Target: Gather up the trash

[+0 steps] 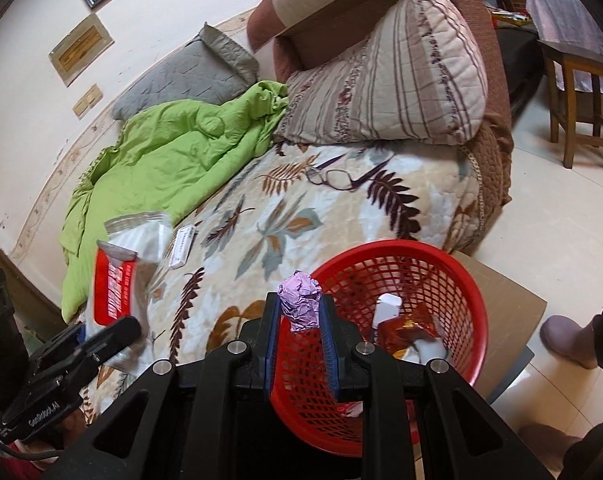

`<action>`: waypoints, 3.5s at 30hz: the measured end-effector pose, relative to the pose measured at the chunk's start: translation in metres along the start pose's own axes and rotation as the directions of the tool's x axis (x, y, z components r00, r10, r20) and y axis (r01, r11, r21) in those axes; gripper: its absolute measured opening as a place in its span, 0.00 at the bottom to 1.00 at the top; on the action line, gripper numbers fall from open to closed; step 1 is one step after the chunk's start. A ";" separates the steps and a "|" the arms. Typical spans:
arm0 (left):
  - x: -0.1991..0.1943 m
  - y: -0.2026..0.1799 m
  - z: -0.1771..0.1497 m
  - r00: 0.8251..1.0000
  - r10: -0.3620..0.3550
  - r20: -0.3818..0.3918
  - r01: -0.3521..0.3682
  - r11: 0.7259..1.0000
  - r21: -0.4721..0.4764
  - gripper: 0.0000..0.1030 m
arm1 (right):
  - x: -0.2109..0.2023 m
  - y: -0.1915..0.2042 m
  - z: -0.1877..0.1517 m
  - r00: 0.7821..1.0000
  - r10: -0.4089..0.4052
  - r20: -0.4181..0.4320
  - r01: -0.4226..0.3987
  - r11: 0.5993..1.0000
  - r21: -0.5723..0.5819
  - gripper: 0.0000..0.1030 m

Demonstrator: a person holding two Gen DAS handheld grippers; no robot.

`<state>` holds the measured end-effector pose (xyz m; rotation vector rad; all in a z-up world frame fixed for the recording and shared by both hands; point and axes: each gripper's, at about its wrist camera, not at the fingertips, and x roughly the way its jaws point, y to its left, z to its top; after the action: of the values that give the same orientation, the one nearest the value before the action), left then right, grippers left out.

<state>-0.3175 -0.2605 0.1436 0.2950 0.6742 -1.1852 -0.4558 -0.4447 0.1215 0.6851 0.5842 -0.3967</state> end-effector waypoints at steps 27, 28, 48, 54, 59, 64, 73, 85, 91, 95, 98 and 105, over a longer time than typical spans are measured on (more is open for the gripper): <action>0.092 -0.028 0.008 0.975 -0.141 -0.174 0.137 0.990 -0.036 0.52 | 0.010 -0.051 0.006 0.993 -0.113 -0.020 0.114 0.988 0.101 0.42; 0.091 -0.027 0.008 0.975 -0.141 -0.174 0.136 0.990 -0.041 0.52 | 0.010 -0.051 0.005 0.993 -0.116 -0.020 0.117 0.988 0.102 0.42; -0.009 0.059 -0.022 0.980 0.197 0.002 -0.196 0.977 -0.088 0.84 | 0.010 0.057 -0.021 0.951 -0.305 0.054 0.310 0.942 -0.126 0.82; -0.030 0.077 -0.034 0.959 0.283 0.033 -0.278 0.955 -0.103 0.92 | 0.016 0.082 -0.038 0.919 -0.387 0.073 0.394 0.909 -0.133 0.88; -0.037 0.084 -0.043 0.933 0.357 0.037 -0.353 0.932 -0.085 0.94 | 0.002 0.091 -0.050 0.881 -0.442 0.169 0.452 0.892 -0.023 1.00; -0.044 0.093 -0.052 0.904 0.424 0.055 -0.418 0.903 -0.096 0.97 | 0.004 0.099 -0.055 0.868 -0.476 0.143 0.480 0.877 0.004 1.00; -0.054 0.090 -0.062 0.850 0.516 0.108 -0.520 0.854 0.006 0.99 | 0.007 0.109 -0.068 0.841 -0.523 0.139 0.533 0.845 -0.043 1.00; -0.042 0.089 -0.070 0.887 0.459 0.062 -0.460 0.888 0.005 0.99 | 0.008 0.106 -0.069 0.822 -0.556 0.125 0.564 0.825 -0.036 1.00; -0.038 0.090 -0.073 0.902 0.430 0.036 -0.430 0.903 -0.007 0.99 | 0.005 0.107 -0.070 0.816 -0.563 0.132 0.572 0.820 -0.039 1.00; -0.037 0.091 -0.074 0.906 0.423 0.028 -0.423 0.906 -0.017 0.99 | 0.005 0.107 -0.070 0.816 -0.562 0.132 0.571 0.820 -0.040 1.00; -0.036 0.092 -0.074 0.906 0.422 0.022 -0.422 0.906 -0.020 0.99 | 0.005 0.107 -0.070 0.815 -0.564 0.131 0.573 0.818 -0.043 1.00; -0.034 0.093 -0.075 0.910 0.415 0.017 -0.414 0.910 -0.024 0.99 | 0.005 0.104 -0.074 0.809 -0.575 0.119 0.583 0.811 -0.051 1.00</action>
<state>-0.2637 -0.1594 0.0951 0.3871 0.5685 -0.7717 -0.4248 -0.3203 0.1211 0.3851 0.7096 -0.9705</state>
